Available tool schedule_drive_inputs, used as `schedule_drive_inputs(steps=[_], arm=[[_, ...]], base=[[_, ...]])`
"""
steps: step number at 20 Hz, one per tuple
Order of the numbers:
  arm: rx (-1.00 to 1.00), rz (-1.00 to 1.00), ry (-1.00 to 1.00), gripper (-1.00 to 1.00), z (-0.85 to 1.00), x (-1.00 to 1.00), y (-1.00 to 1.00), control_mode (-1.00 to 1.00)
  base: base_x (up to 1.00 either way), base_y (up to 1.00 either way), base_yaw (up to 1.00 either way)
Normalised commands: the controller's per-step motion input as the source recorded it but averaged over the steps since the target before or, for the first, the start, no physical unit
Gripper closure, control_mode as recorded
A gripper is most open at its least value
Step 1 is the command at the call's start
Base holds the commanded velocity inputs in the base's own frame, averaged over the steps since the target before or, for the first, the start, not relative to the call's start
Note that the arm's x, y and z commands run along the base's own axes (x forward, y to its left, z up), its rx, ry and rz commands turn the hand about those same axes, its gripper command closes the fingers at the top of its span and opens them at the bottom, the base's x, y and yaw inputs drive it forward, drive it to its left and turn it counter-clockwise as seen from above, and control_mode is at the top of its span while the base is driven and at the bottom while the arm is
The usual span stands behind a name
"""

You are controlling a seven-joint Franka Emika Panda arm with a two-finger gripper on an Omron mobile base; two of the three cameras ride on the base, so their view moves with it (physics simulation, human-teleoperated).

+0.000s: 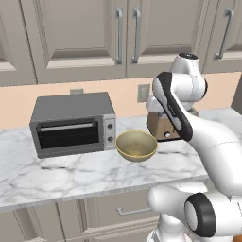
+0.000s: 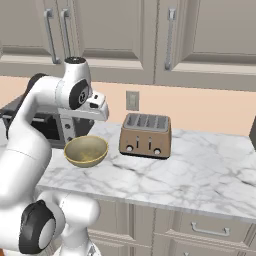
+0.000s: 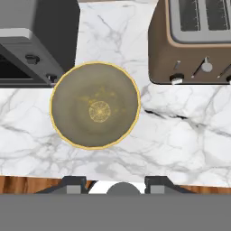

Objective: Open the cabinet and setup a tea strainer by placing it in the bowl upright.

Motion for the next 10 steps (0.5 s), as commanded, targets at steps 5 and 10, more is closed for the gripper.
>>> schedule_drive_inputs(steps=[5,10], arm=[[-0.04,0.00,-0.14,-1.00,0.27,-0.02,0.29,-1.00],[-0.11,0.00,-0.32,-1.00,0.65,0.00,0.53,-1.00]], base=[[0.00,0.00,0.00],[0.00,0.00,0.00]])
